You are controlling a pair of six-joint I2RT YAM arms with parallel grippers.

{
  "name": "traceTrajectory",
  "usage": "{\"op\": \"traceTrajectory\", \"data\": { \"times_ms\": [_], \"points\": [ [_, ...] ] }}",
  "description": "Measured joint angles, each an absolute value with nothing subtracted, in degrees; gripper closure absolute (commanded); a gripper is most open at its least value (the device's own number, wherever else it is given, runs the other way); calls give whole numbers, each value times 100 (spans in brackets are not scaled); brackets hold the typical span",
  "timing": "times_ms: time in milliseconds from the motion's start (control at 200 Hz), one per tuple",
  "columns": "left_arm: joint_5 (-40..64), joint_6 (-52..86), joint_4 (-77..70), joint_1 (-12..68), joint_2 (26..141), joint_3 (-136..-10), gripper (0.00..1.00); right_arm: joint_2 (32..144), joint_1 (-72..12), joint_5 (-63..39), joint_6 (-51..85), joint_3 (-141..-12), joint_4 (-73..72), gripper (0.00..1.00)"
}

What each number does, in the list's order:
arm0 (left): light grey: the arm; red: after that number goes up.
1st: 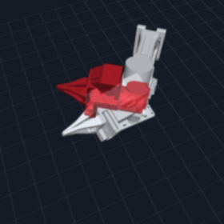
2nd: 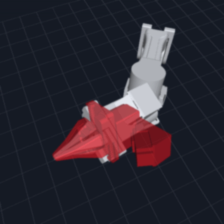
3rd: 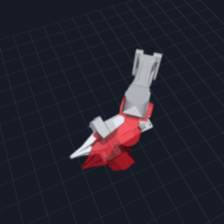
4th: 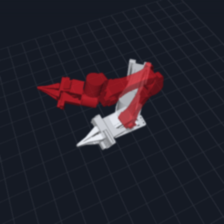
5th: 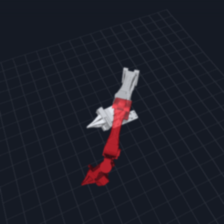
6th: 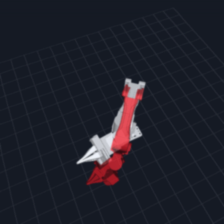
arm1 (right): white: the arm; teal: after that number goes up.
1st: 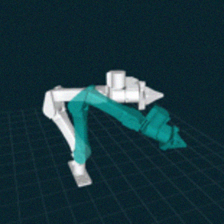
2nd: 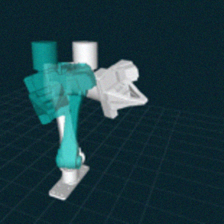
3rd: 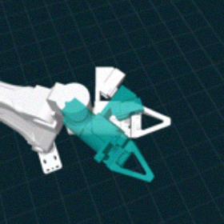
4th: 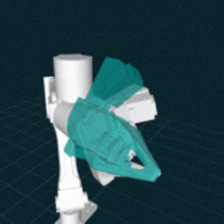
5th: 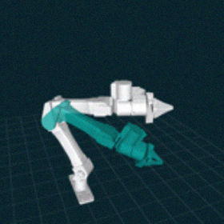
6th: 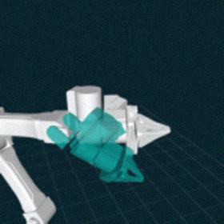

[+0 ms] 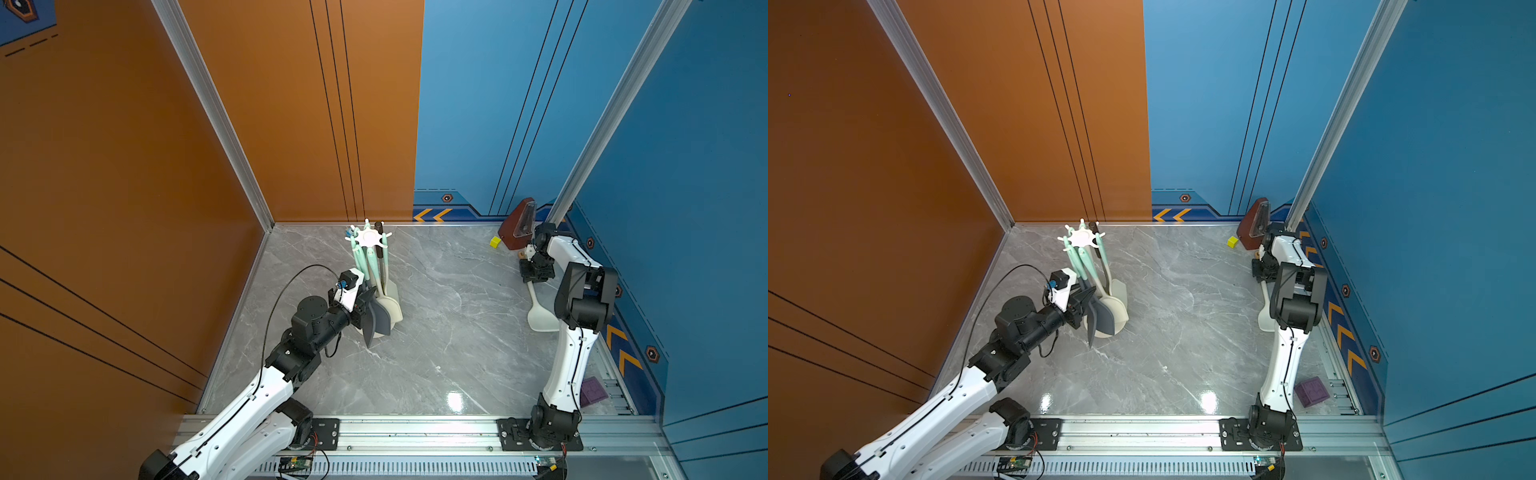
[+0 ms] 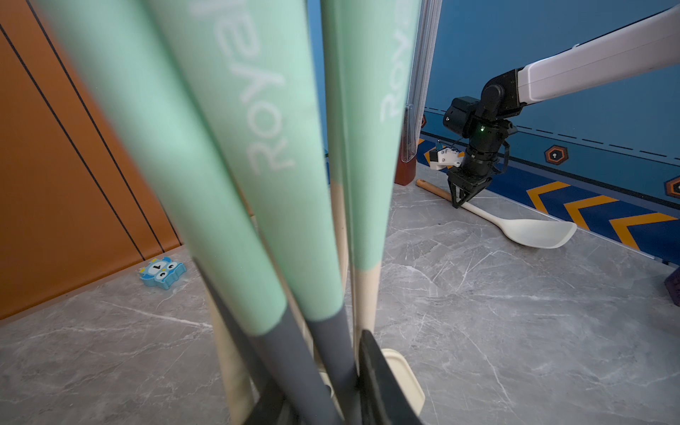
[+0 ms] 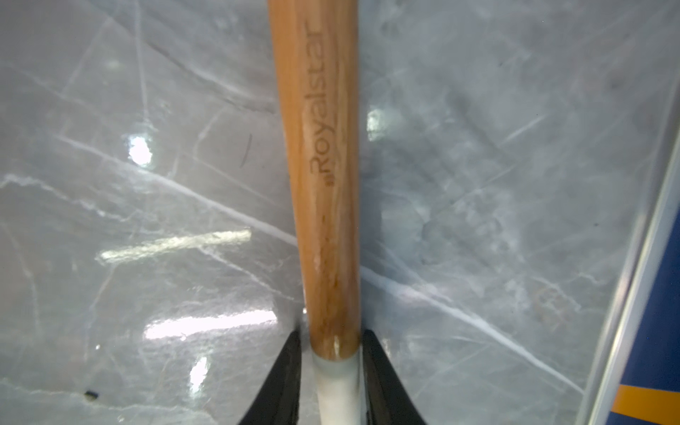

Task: Take the spatula off the kitchen utensil rack
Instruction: Place the spatula at the center of the board, then take off the spatula from the rack.

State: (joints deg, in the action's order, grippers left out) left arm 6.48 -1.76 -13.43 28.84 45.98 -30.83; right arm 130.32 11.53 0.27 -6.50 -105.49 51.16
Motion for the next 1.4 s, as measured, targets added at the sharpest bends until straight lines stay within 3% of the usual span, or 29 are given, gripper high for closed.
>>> {"op": "traceTrajectory", "data": {
  "times_ms": [220,525,706,1106,1401],
  "points": [
    [648,-176,-1343,2884,4598,-3083,72,12234,923,80,-650,-10138,5074,68],
    [648,-176,-1343,2895,4598,-3083,73,10269,189,279,-580,-9612,4606,68],
    [648,-176,-1343,2895,4598,-3083,73,9098,-405,-401,-392,-8713,3957,69],
    [613,-174,-1337,2895,4584,-3083,74,7620,-985,-2032,-45,-7638,2526,66],
    [451,-143,-1245,2930,4510,-3083,75,7378,-2156,-2720,502,-6654,694,61]
  ]
}}
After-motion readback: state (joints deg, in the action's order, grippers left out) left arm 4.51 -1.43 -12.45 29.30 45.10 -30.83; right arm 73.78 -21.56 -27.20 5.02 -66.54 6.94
